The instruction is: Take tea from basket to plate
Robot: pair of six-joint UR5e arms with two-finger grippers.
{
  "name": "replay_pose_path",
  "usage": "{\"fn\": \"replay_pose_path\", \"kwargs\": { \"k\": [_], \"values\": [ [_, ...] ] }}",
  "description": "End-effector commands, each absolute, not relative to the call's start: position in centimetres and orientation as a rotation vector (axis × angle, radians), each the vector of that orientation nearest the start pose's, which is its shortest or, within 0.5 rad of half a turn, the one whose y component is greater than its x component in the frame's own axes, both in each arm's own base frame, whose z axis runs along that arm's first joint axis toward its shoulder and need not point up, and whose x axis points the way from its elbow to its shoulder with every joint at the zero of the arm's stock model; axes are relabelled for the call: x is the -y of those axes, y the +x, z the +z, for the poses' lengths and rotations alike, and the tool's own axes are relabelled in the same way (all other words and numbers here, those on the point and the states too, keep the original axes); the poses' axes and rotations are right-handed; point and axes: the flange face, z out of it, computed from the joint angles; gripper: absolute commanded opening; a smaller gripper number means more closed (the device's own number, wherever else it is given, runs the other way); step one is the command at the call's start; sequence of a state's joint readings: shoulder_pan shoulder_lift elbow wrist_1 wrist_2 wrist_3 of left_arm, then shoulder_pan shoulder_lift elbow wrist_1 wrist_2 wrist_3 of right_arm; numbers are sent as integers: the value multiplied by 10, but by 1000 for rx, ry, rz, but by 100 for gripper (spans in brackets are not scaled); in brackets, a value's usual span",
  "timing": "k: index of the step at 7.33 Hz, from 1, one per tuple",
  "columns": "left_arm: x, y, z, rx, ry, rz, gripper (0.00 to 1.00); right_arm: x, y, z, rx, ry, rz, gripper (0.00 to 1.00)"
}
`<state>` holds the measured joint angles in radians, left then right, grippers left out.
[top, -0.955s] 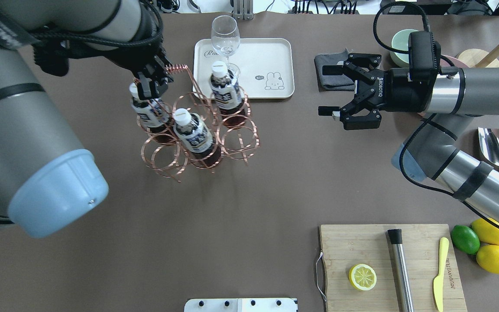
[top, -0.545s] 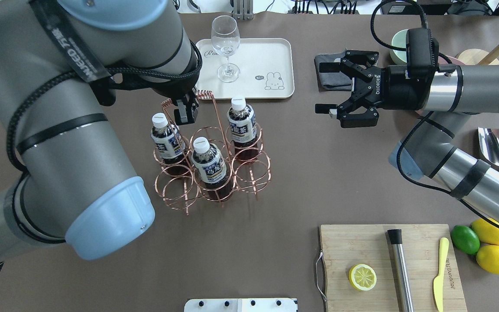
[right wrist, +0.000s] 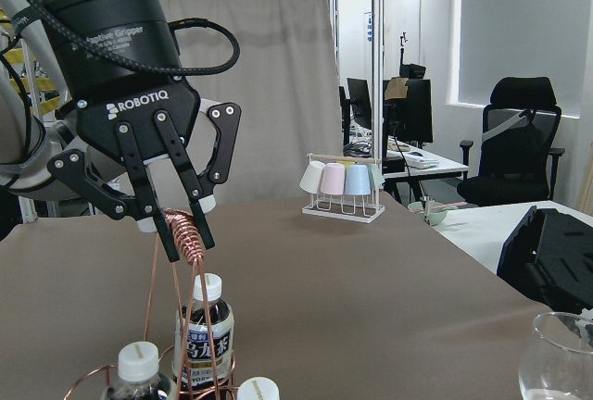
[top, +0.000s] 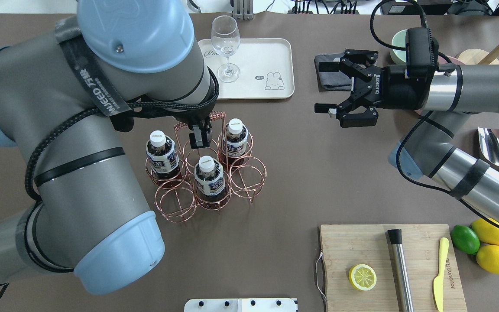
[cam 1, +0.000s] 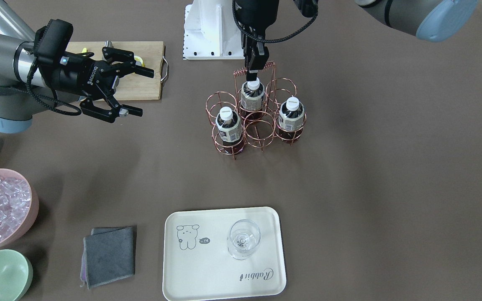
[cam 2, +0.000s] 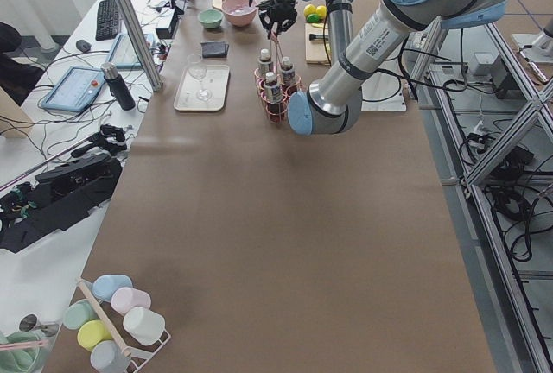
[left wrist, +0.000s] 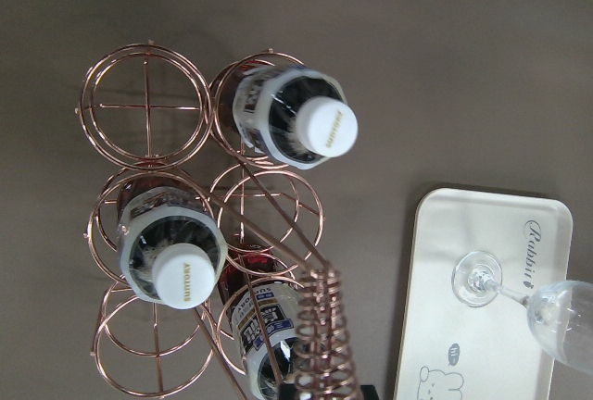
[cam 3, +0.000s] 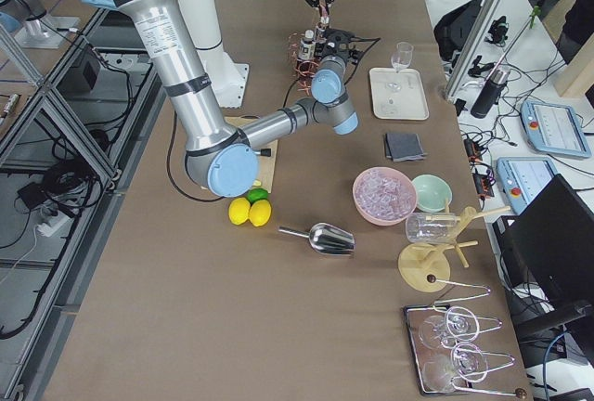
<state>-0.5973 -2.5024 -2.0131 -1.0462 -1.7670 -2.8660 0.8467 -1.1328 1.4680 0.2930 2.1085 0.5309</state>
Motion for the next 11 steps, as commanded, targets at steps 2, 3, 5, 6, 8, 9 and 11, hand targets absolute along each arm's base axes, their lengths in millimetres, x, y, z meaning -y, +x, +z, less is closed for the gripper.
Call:
{"fn": "replay_pose_path", "kwargs": {
  "k": [2, 3, 5, 6, 8, 9, 11],
  "values": [
    [396, 400, 12, -849, -551, -1663, 0, 476, -309, 287, 1512, 1573, -697, 100],
    [394, 402, 11, -847, -553, -1659, 0, 476, -310, 287, 1512, 1571, -697, 100],
    [392, 405, 5, -851, -557, -1651, 0, 480, -304, 288, 1499, 1577, -688, 100],
    [392, 406, 4, -851, -557, -1649, 0, 481, -305, 293, 1495, 1567, -685, 100],
    [388, 409, 4, -848, -560, -1642, 0, 482, -308, 292, 1495, 1562, -685, 100],
    [388, 409, 4, -848, -560, -1642, 0, 476, -310, 288, 1510, 1565, -695, 100],
    [388, 409, 4, -849, -561, -1642, 0, 463, -330, 293, 1546, 1512, -744, 100]
  ]
}}
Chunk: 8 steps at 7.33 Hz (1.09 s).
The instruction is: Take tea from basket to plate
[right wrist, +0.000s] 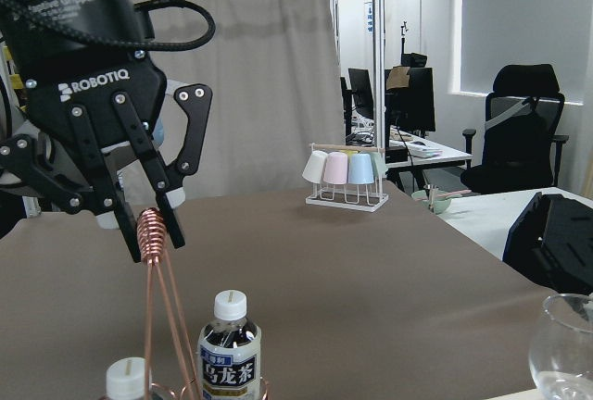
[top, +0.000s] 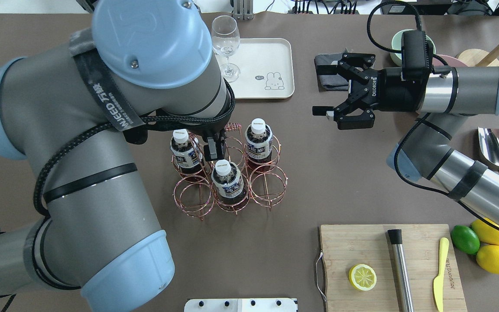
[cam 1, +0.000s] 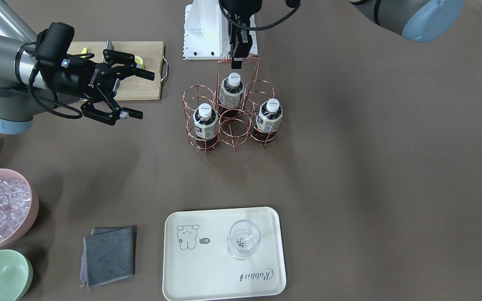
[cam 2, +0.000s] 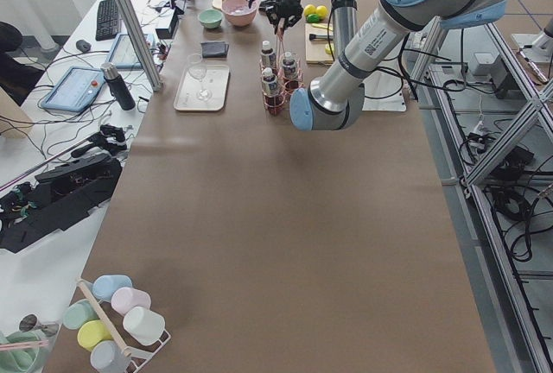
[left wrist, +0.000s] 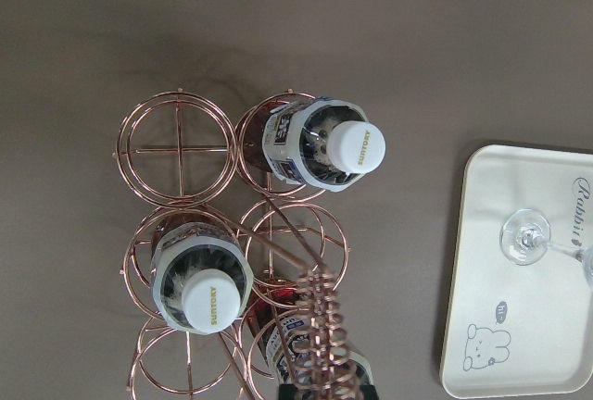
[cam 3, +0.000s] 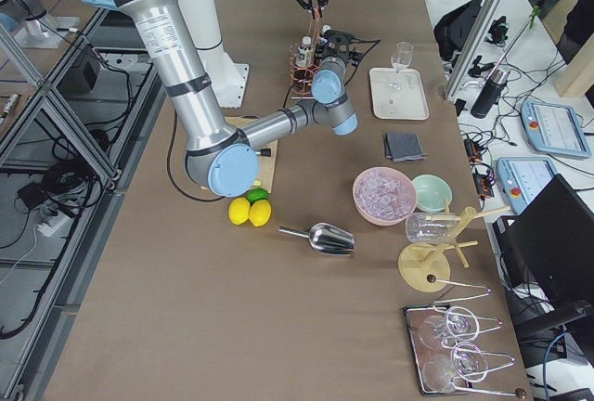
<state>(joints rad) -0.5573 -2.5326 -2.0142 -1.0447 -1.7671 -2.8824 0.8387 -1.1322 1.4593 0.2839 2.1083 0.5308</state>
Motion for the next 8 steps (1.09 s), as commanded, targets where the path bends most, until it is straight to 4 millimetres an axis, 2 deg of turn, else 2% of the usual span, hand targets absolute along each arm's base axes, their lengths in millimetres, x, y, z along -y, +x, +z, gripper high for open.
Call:
{"fn": "replay_pose_path", "kwargs": {
  "k": [1, 2, 3, 5, 7, 8],
  "values": [
    [389, 409, 5, -846, -559, -1643, 0, 452, -350, 292, 1574, 1455, -791, 100],
    [389, 409, 4, -848, -560, -1642, 0, 441, -363, 291, 1599, 1400, -856, 100],
    [388, 409, 4, -847, -561, -1642, 0, 439, -373, 291, 1597, 1363, -904, 99],
    [388, 408, 6, -845, -561, -1642, 0, 449, -392, 279, 1543, 1355, -944, 99],
    [390, 406, 6, -847, -559, -1646, 0, 475, -420, 262, 1510, 1357, -951, 98],
    [390, 407, 7, -844, -558, -1648, 0, 481, -428, 256, 1498, 1361, -952, 98]
  ]
}}
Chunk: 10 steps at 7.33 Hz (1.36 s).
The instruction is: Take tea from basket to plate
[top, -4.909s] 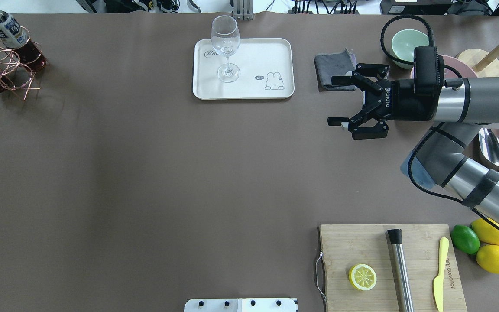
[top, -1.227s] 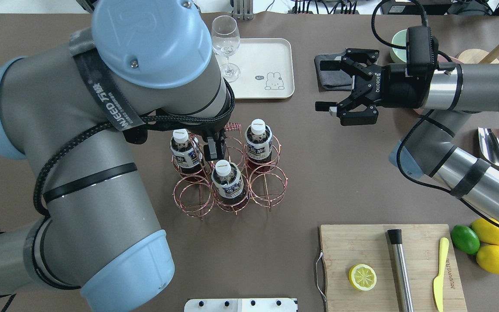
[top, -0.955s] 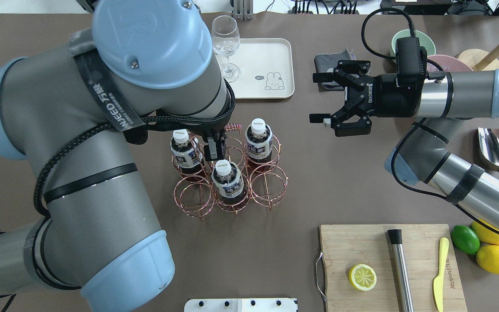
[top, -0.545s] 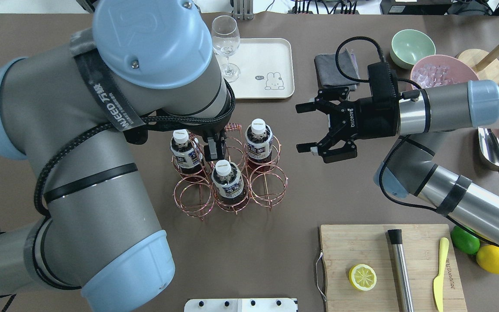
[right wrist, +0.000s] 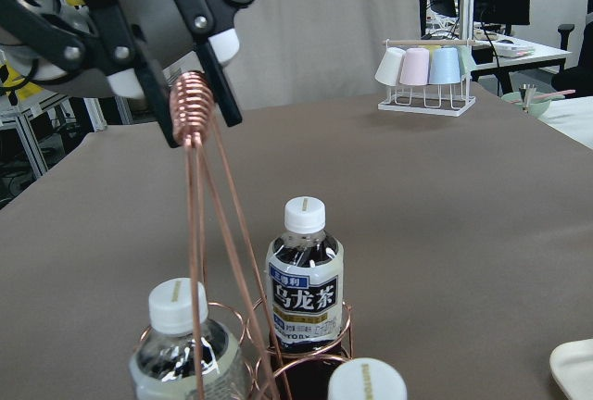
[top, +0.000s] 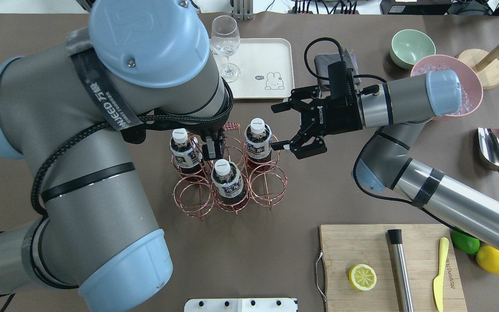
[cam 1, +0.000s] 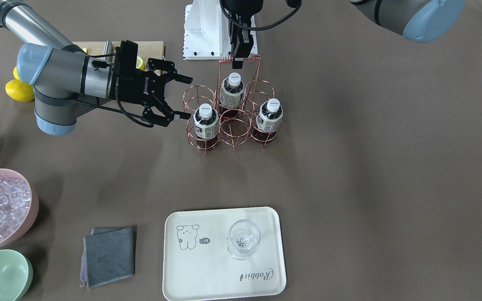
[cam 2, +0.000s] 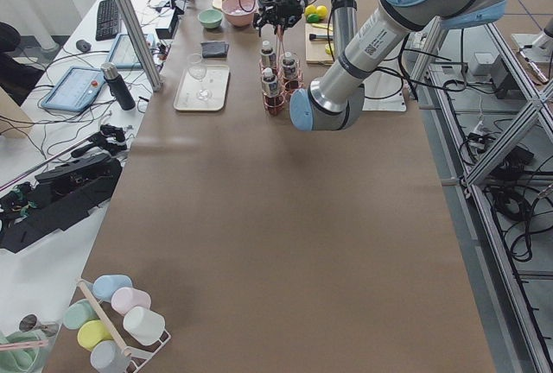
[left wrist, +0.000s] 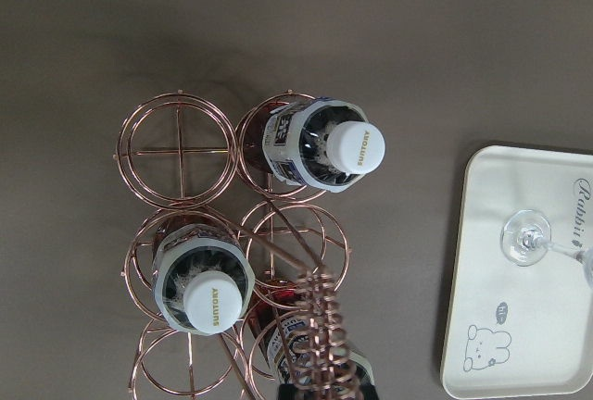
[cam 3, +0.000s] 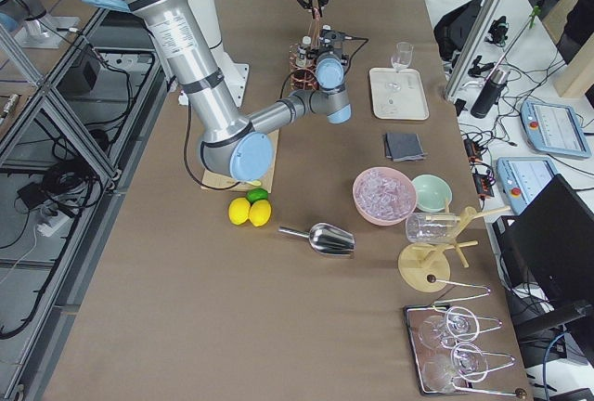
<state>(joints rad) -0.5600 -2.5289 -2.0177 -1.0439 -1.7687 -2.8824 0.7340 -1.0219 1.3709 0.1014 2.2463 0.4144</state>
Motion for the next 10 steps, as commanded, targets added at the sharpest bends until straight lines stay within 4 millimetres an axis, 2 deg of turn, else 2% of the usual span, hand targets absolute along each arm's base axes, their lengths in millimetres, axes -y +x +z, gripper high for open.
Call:
{"fn": "replay_pose_path", "kwargs": {
  "k": [1, 2, 4, 5, 9, 10],
  "values": [
    [391, 406, 7, -845, -558, -1649, 0, 482, -435, 252, 1483, 1367, -955, 98],
    [392, 406, 7, -845, -557, -1650, 0, 479, -441, 250, 1479, 1368, -952, 98],
    [392, 404, 7, -846, -558, -1653, 0, 474, -449, 250, 1468, 1389, -948, 90],
    [393, 405, 8, -843, -555, -1654, 0, 474, -449, 250, 1466, 1392, -942, 81],
    [393, 405, 10, -840, -553, -1654, 0, 473, -447, 250, 1467, 1403, -947, 30],
    [393, 405, 10, -840, -553, -1654, 0, 472, -447, 250, 1467, 1404, -947, 26]
  ]
}}
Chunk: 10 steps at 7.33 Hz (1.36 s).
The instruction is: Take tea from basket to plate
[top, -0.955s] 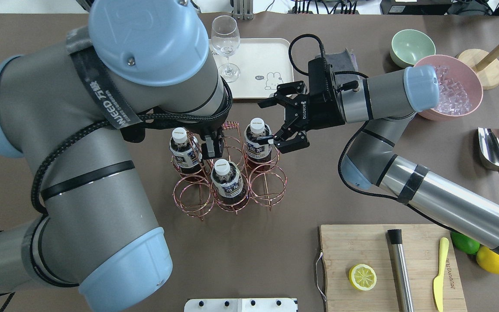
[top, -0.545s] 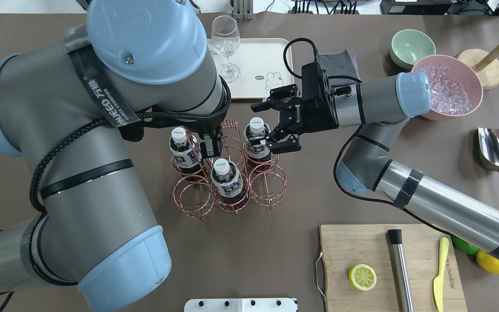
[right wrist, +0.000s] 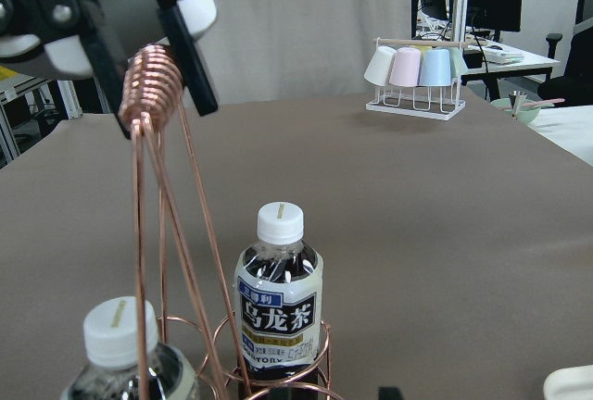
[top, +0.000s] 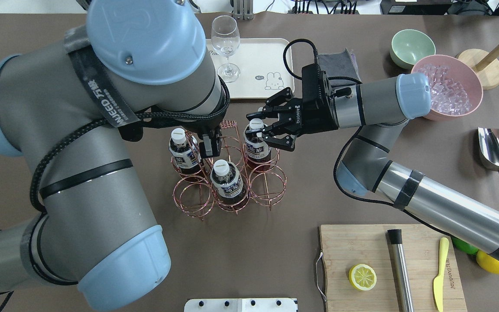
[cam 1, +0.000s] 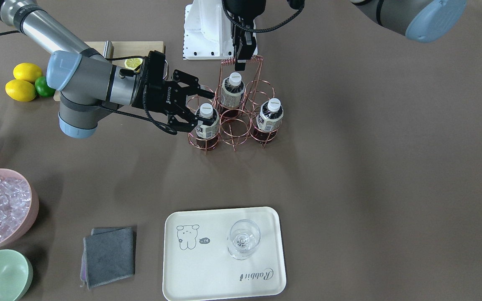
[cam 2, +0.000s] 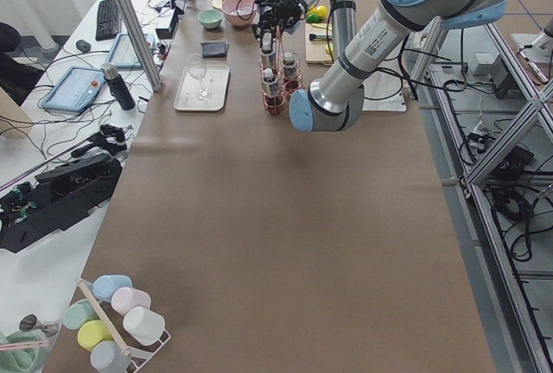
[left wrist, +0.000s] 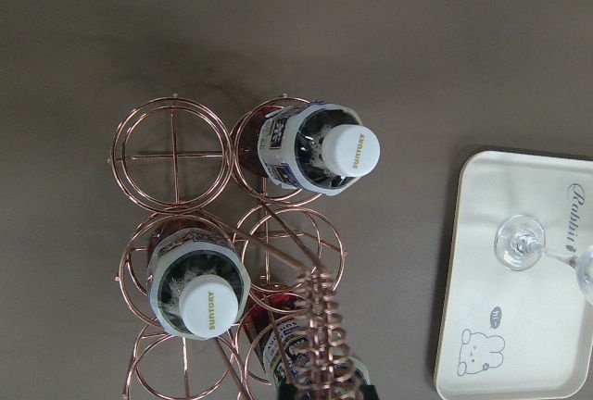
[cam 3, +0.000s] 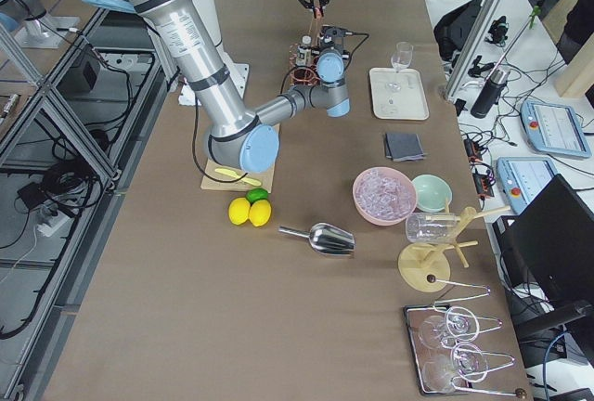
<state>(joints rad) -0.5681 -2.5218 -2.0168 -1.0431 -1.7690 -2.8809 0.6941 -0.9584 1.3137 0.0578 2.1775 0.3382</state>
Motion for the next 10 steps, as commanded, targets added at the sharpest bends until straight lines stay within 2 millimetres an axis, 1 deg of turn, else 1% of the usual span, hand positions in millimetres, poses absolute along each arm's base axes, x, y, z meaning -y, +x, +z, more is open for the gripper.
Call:
{"fn": "replay_pose_path", "kwargs": {
  "k": [1, 3, 4, 5, 6, 8, 9, 10],
  "values": [
    [393, 406, 10, -840, -554, -1653, 0, 472, -445, 255, 1465, 1403, -948, 25],
    [392, 407, 10, -837, -554, -1654, 0, 472, -444, 254, 1467, 1404, -950, 15],
    [391, 408, 10, -838, -555, -1649, 0, 473, -442, 251, 1471, 1405, -944, 0],
    [391, 408, 10, -838, -556, -1650, 0, 476, -437, 246, 1474, 1410, -936, 0],
    [391, 408, 10, -836, -555, -1649, 0, 473, -430, 236, 1483, 1421, -929, 0],
    [391, 408, 9, -836, -555, -1649, 0, 483, -402, 218, 1506, 1430, -872, 0],
    [391, 408, 9, -836, -555, -1651, 0, 489, -382, 208, 1522, 1427, -826, 0],
    [391, 407, 9, -837, -555, -1652, 0, 500, -353, 192, 1527, 1422, -766, 0]
  ]
}}
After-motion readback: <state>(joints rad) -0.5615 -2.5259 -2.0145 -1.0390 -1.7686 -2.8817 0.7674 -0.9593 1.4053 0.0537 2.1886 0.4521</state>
